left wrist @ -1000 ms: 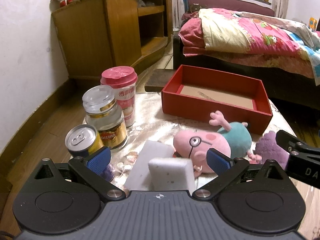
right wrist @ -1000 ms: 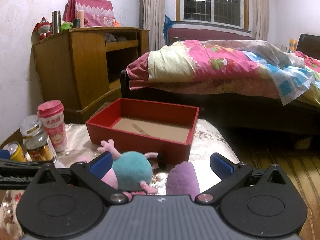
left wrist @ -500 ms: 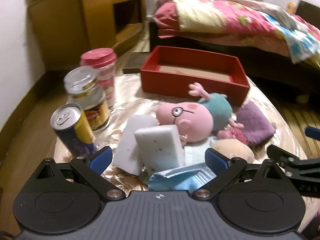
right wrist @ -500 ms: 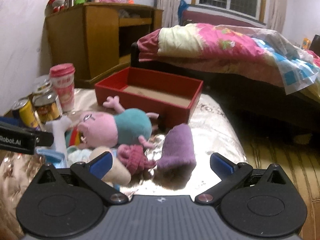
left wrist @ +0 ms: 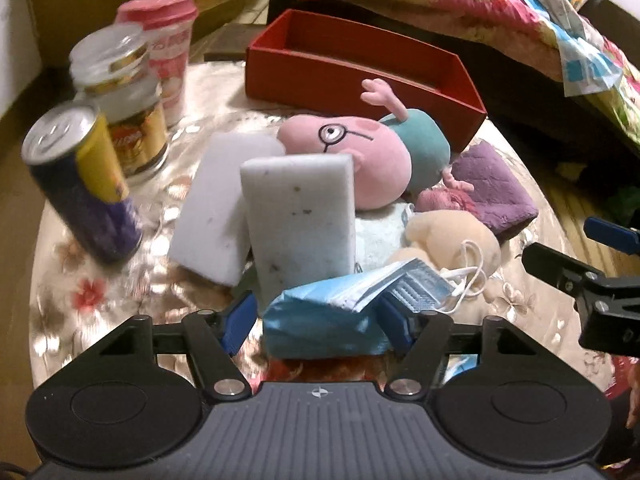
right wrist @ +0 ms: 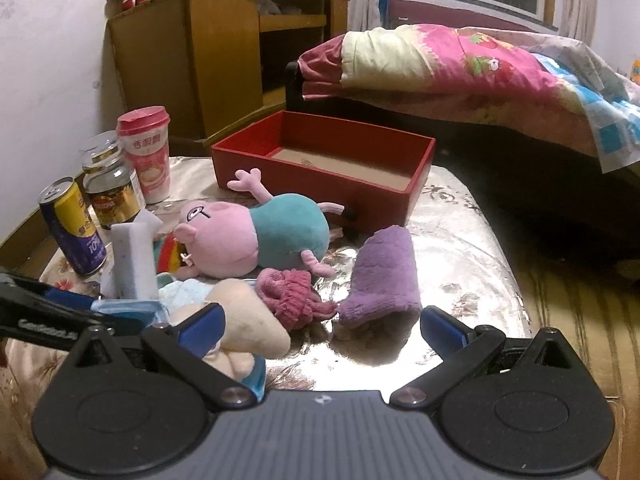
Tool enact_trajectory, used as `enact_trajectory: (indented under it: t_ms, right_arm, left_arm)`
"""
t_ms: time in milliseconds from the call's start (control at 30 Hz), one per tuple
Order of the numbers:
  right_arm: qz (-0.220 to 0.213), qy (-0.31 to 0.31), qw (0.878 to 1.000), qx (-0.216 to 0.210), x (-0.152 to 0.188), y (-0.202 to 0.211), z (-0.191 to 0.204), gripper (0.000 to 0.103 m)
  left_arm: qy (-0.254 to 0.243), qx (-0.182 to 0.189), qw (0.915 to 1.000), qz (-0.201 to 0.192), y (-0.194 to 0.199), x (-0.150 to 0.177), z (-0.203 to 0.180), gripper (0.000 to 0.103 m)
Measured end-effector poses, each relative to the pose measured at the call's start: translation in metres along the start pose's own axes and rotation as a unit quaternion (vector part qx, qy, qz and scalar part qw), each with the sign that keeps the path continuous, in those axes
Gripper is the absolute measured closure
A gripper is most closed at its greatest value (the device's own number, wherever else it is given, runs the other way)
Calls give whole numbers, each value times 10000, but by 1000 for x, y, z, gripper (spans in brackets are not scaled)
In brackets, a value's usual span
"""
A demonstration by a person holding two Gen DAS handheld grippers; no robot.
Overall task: Organize soft objects
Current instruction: 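Grasp the blue face mask with the left tool while the right tool grasps the beige plush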
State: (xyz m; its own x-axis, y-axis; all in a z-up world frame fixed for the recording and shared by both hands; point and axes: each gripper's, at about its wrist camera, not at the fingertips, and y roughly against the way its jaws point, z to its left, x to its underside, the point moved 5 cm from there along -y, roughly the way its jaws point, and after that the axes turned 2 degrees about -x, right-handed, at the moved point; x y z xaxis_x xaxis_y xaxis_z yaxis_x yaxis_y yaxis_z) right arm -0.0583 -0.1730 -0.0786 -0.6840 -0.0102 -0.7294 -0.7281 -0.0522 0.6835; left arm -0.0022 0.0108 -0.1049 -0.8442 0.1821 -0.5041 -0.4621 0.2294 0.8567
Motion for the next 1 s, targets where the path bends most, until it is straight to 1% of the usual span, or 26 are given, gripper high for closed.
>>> enact_trajectory:
  t_ms: [33, 67, 133, 200, 300, 333, 433, 500, 567, 667, 700, 800, 900, 1000]
  right_arm:
    - [27, -12, 10000, -18, 0, -1, -1, 20]
    - [68, -55, 9999, -60, 0, -2, -2, 20]
    - [113, -131, 9998, -113, 0, -4, -5, 20]
    - [114, -132, 9998, -62, 0, -5, -8, 20]
    - [85, -118, 9999, -4, -1, -7, -12, 20]
    - [103, -155, 9998, -41, -1, -8, -13, 20]
    - [238, -322, 9990, -217, -2, -12, -14, 20]
    - [264, -349, 9987, -256, -3, -14, -12, 20]
    - [236, -285, 9990, -254, -4, -15, -9, 20]
    - [277, -316, 9987, -301, -4, -19, -6, 20]
    - [304, -354, 9983, -352, -5, -21, -4, 20]
    - [395, -369, 9970, -558, -7, -28, 7, 20]
    - [490, -421, 9942, -862, -10, -36, 22, 20]
    - [557, -346, 9931, -970, -11, -43, 37, 20]
  left_arm:
    - [-84, -19, 10000, -39, -1, -1, -3, 39]
    - [-129, -22, 9999, -47, -3, 0, -6, 44]
    - [-150, -28, 9999, 11, -5, 3, -10, 49]
    - [-154, -23, 9999, -12, 1, 6, -11, 66]
    - [29, 88, 10000, -6, 14, 4, -6, 85]
    - [97, 164, 9998, -59, 20, 2, -4, 87]
    - [253, 410, 9985, -266, 38, -4, 0, 90]
    - [377, 636, 9963, -438, 50, -8, 3, 91]
    - [515, 780, 9944, -491, 57, -11, 7, 92]
    - [796, 1085, 9890, -617, 69, -16, 17, 92]
    - [842, 1121, 9877, -693, 74, -19, 19, 92]
    - [833, 956, 9880, -883, 82, -24, 20, 92]
    - [901, 1007, 9872, -845, 80, -26, 20, 92]
    - [894, 987, 9876, -831, 78, -26, 21, 92]
